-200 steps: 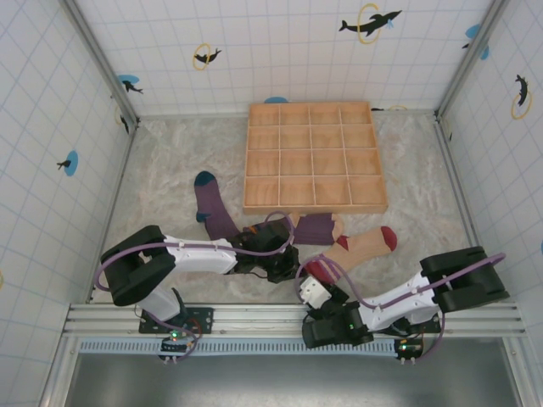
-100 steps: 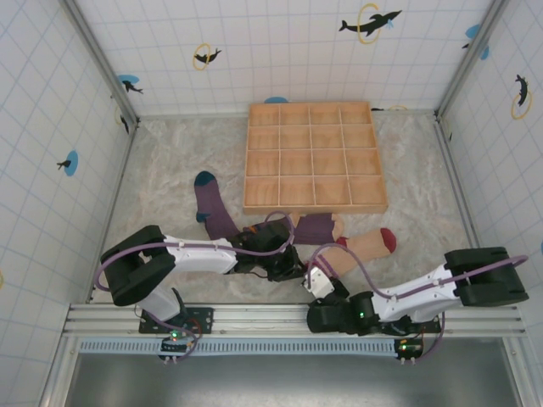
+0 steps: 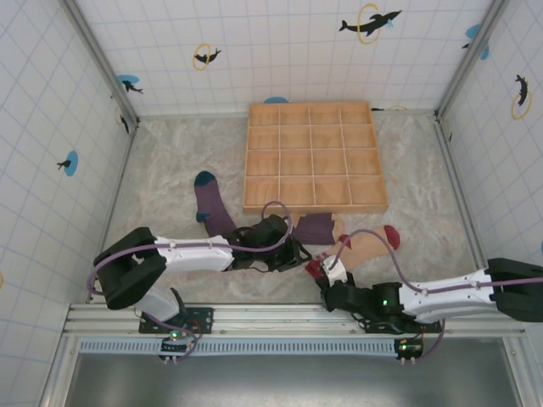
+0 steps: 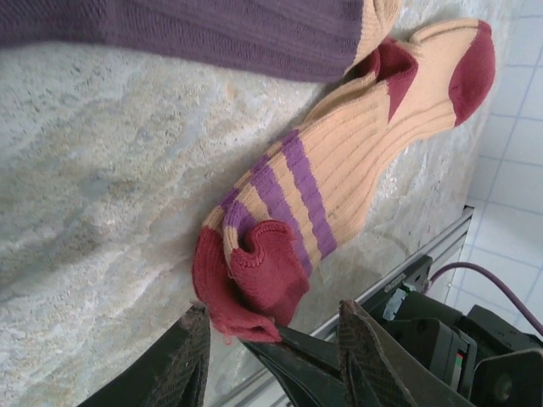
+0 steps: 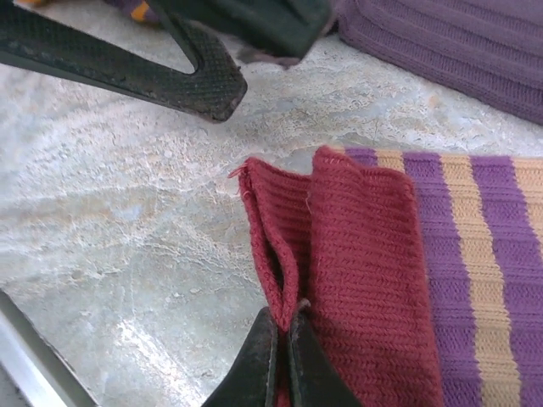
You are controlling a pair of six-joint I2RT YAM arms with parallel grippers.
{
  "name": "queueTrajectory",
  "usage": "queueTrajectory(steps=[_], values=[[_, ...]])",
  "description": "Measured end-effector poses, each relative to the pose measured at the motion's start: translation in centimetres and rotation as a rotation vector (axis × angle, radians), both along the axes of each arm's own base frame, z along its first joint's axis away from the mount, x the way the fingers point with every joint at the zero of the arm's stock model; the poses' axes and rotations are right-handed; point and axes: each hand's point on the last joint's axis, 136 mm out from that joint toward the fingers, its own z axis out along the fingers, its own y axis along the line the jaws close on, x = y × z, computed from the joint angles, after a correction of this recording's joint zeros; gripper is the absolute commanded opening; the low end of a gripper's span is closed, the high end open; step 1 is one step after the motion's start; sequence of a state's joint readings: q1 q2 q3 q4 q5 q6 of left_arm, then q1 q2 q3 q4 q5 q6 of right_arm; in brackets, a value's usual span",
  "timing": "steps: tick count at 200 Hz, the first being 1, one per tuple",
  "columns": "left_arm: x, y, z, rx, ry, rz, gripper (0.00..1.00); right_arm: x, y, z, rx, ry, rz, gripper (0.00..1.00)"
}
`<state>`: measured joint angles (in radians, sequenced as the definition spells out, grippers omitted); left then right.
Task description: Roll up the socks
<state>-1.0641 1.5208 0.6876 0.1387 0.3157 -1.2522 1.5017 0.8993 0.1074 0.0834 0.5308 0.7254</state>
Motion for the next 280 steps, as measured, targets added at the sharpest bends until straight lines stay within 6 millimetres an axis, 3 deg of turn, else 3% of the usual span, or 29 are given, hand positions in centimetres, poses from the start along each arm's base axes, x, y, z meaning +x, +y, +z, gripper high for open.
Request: queueTrajectory(steps=[48,135,167,212,239,280], values=[[0.7,0.1,0.0,0.008,-0.066,-0.009,0.37,1.2,-0.8,0.2,0.151,0.121,-0.093,0.00],[0.7,-0.1,-0.4,-0.035,-0.155,-0.058,0.39,3.9,-2.0,1.3,0.375,0.319,-0.301,0.00],[0.8,-0.6,-1.7,-0.027,-0.162,-0.079,0.39,4.7,-2.7,1.5,0.435,0.386,-0.369,0.00],[0.9,-1.9,-3.6,-0.013,-0.139,-0.103,0.47,5.3,-3.3,1.9,0.508,0.450,-0.427,0.00],[1.1,-2.8,-3.4,-0.041,-0.153,-0.106,0.56,5.3,-3.9,1.2,0.496,0.488,-0.466,0.00],[1.7,-4.1,-2.9,-0.071,-0.166,-0.107,0.56,5.1,-4.5,-0.1,0.454,0.522,-0.504,0.00]])
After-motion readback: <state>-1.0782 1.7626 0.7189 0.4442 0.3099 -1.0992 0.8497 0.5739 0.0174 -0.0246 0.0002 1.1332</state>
